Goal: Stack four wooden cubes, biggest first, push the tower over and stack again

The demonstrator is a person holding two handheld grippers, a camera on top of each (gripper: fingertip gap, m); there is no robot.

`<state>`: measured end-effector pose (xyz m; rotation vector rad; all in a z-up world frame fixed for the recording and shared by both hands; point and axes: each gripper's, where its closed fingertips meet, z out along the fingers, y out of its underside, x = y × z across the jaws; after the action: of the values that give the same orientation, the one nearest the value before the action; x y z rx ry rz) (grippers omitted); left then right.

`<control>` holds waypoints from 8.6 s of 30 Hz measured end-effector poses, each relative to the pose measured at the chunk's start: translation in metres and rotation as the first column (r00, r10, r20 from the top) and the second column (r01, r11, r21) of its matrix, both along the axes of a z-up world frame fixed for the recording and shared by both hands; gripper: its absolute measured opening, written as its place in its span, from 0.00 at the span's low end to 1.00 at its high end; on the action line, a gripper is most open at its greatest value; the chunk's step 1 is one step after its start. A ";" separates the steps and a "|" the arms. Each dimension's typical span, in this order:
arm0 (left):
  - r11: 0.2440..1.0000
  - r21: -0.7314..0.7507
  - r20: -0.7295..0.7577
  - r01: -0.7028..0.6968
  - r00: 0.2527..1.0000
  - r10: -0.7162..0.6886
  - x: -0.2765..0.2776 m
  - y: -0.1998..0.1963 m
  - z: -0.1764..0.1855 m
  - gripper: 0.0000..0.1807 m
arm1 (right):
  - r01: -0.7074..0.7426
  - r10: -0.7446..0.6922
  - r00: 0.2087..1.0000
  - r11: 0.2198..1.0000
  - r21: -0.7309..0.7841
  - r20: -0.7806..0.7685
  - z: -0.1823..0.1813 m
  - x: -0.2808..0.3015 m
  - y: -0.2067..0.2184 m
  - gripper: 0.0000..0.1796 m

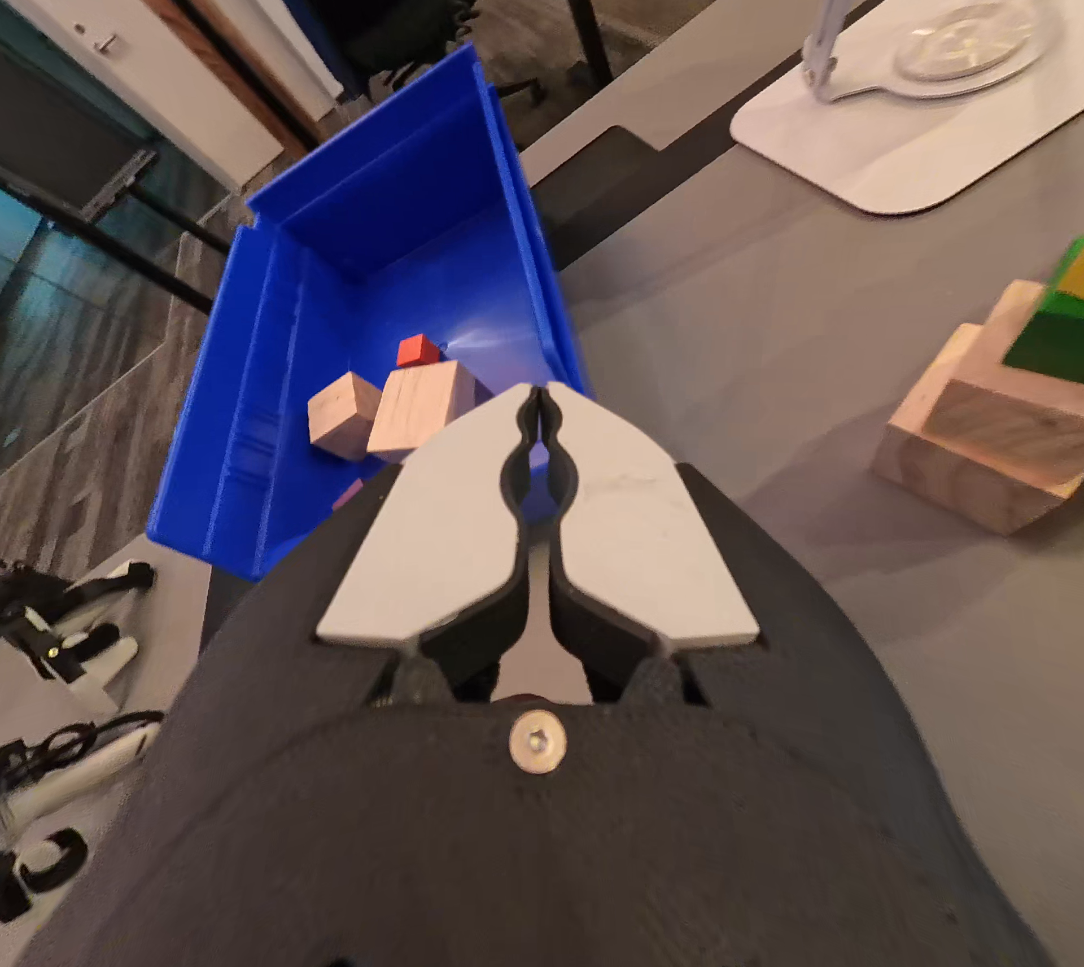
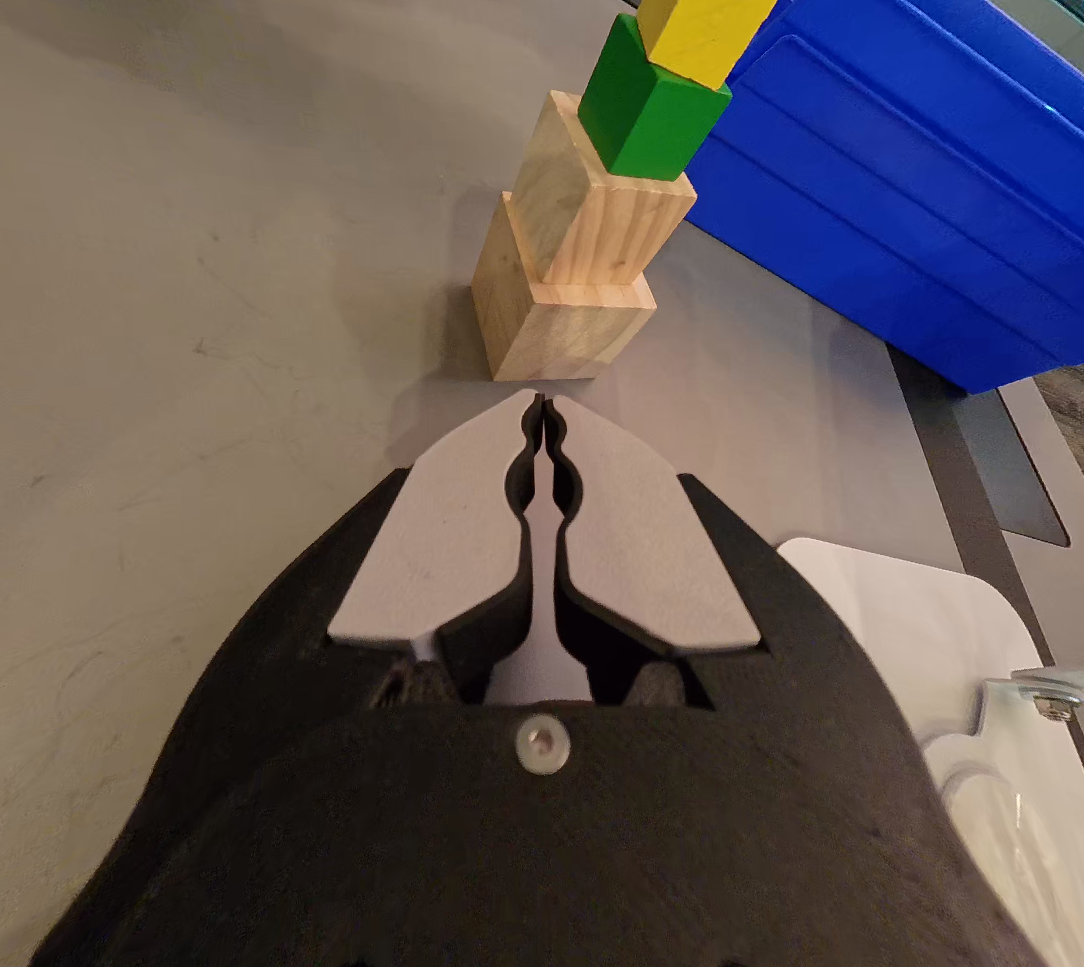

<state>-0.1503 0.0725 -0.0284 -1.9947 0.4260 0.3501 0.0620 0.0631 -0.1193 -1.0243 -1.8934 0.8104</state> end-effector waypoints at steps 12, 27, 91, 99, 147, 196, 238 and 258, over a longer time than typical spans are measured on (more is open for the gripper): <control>0.993 0.005 0.188 -0.118 0.975 0.115 -0.042 -0.014 -0.033 0.00 | 0.072 -0.073 0.997 0.997 -0.024 -0.040 0.007 0.004 0.021 0.00; 0.993 -0.020 0.338 -0.117 0.934 0.117 -0.058 -0.022 -0.065 0.00 | 0.315 -0.315 0.949 0.949 0.024 -0.019 0.003 0.068 0.072 0.00; 0.964 0.013 0.307 -0.265 0.919 0.248 -0.087 -0.051 -0.072 0.00 | 0.582 -0.583 0.812 0.807 0.098 -0.020 -0.002 0.177 0.127 0.00; 0.957 0.020 0.351 -0.289 0.898 0.264 -0.093 -0.053 -0.071 0.00 | 0.588 -0.589 0.808 0.802 0.100 -0.026 -0.001 0.178 0.129 0.00; 0.961 0.069 0.389 -0.268 0.894 0.222 -0.040 -0.047 -0.056 0.00 | 0.585 -0.593 0.805 0.796 0.158 0.005 -0.009 0.165 0.118 0.04; 0.999 0.023 0.324 -0.023 0.946 0.015 0.104 -0.001 -0.058 0.00 | 0.689 -0.689 0.724 0.724 -0.010 -0.016 0.004 0.228 0.158 0.01; 0.993 -0.085 0.373 -0.080 0.922 0.106 0.021 -0.021 -0.087 0.00 | 0.602 -0.559 0.785 0.790 -0.118 0.267 -0.026 0.238 0.189 0.16; 0.951 -0.005 0.449 0.308 0.851 -0.273 0.157 -0.015 -0.061 0.18 | 0.207 -0.150 0.941 0.964 -0.165 0.303 -0.002 0.089 -0.065 0.16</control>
<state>0.0068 0.0578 -0.0898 -1.9703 0.4426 -0.3175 0.1510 -0.0016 -0.1214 -1.4836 -1.9505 0.7833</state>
